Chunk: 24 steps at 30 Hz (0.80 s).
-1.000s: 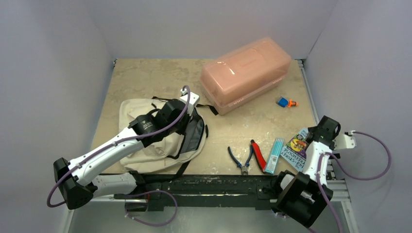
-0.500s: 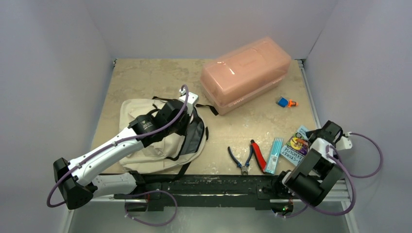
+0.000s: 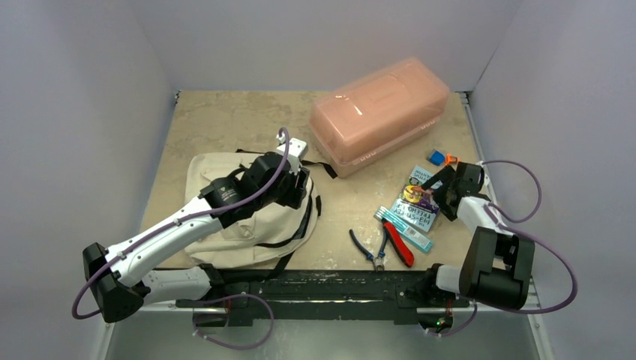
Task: Pack the student bag
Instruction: Pick up the book from the center of the board.
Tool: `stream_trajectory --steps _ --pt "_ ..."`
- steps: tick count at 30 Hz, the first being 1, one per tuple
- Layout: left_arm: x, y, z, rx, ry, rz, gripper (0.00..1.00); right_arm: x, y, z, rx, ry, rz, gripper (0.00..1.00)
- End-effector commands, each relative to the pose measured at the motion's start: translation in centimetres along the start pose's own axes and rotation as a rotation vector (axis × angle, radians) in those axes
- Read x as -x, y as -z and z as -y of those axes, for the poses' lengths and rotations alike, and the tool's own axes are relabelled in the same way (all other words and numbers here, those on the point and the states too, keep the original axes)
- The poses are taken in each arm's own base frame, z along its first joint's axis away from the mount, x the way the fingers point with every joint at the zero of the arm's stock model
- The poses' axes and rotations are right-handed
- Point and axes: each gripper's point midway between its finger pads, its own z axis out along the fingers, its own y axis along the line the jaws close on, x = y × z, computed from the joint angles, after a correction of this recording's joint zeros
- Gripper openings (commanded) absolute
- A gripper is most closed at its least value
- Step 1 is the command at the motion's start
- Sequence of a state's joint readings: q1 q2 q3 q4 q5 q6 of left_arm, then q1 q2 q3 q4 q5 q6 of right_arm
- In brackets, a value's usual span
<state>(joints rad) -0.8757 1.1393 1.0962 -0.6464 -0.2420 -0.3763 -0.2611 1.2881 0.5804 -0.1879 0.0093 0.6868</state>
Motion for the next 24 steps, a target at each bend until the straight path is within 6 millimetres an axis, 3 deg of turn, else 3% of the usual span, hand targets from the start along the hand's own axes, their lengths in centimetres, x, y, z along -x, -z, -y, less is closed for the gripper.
stream_trajectory --steps 1,4,7,12,14,18,21,24 --pt "5.0 0.5 3.3 -0.082 0.009 0.162 0.58 2.1 0.7 -1.6 0.052 0.084 0.044 0.98" --pt "6.3 -1.1 6.9 -0.168 -0.039 0.184 0.61 2.2 0.5 -1.4 0.043 0.134 0.038 0.99" --pt "6.8 -3.5 11.8 -0.303 -0.079 0.183 0.61 1.6 0.5 -1.2 0.049 0.142 0.028 0.99" --pt "6.3 -8.6 19.6 -0.452 -0.159 0.168 0.62 0.8 0.6 -0.8 0.058 0.144 0.02 0.99" --pt "6.4 -10.7 22.4 -0.473 -0.165 0.166 0.61 0.4 0.6 -0.8 0.07 0.14 0.008 0.93" --pt "4.2 -16.7 25.6 -0.448 -0.176 0.075 0.6 0.0 0.7 -0.7 0.07 0.132 -0.005 0.91" --pt "2.8 -20.3 26.3 -0.397 -0.155 0.007 0.58 -0.1 0.8 -0.6 0.071 0.131 -0.004 0.91" --pt "1.9 -22.5 26.3 -0.34 -0.115 -0.031 0.59 0.0 1.1 -0.8 0.08 0.129 0.002 0.91"
